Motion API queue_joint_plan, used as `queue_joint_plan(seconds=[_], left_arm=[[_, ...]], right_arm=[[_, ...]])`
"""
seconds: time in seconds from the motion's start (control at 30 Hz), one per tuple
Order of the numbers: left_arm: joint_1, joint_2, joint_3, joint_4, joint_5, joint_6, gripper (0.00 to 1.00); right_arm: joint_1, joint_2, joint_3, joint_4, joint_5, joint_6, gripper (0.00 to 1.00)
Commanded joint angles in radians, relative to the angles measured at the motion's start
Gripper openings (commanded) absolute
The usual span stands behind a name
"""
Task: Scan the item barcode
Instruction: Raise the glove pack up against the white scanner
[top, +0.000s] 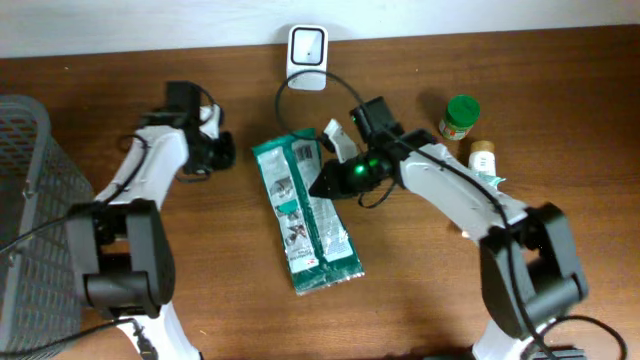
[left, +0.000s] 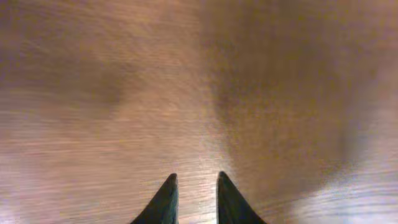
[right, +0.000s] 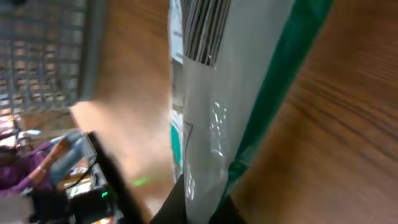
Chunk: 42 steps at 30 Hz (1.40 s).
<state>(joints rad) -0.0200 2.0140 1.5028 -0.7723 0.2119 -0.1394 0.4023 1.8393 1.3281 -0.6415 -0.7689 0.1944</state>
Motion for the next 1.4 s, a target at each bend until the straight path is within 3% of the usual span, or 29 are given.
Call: queue_joint_plan(seconds=[0.0,0.17,0.2,0.23,0.53,0.7,1.0,1.23,1.3,1.33,1.37], left_arm=[[0.046,-0.055,0.055,-0.008,0.012,-0.002,0.32],[0.076,-0.055,0.055,-0.015,0.004,-0.002,0.68],[0.076,-0.055,0.055,-0.015,0.0,-0.002,0.88],[0.076,-0.055,0.055,-0.015,0.0,-0.002,0.99],[0.113,-0.055,0.055,-0.014,-0.234,-0.002,0.99],[0.117,-0.055,0.055,-0.015,-0.242,-0.002,0.99],[0.117,-0.055,0.055,-0.015,-0.242,-0.002,0.99],[0.117,-0.055,0.055,-0.015,-0.242,-0.002,0.99],[0.117,-0.055,0.055,-0.015,-0.242,-0.002,0.99],[0.117,-0.055,0.055,-0.015,-0.242,-0.002,0.99],[0.117,-0.055,0.055,-0.015,-0.242,-0.002,0.99]], right_arm=[[-0.019,-0.103,0.067,-0.055,-0.1,-0.114,0.04],[-0.019,-0.195,0.165,-0.153,-0.151,-0.135,0.04],[-0.023,-0.201,0.187,-0.169,-0.182,-0.135,0.04],[-0.029,-0.207,0.217,-0.19,-0.22,-0.135,0.04],[-0.045,-0.21,0.327,-0.252,-0.32,-0.139,0.04],[-0.045,-0.21,0.327,-0.201,-0.321,-0.154,0.04],[-0.111,-0.21,0.327,0.014,-0.451,0.155,0.04],[-0.116,-0.182,0.327,0.147,-0.432,0.227,0.04],[-0.115,-0.167,0.327,0.175,-0.386,0.185,0.04],[-0.111,-0.165,0.327,0.163,-0.283,0.084,0.04],[-0.093,-0.165,0.327,0.114,-0.055,-0.008,0.04]])
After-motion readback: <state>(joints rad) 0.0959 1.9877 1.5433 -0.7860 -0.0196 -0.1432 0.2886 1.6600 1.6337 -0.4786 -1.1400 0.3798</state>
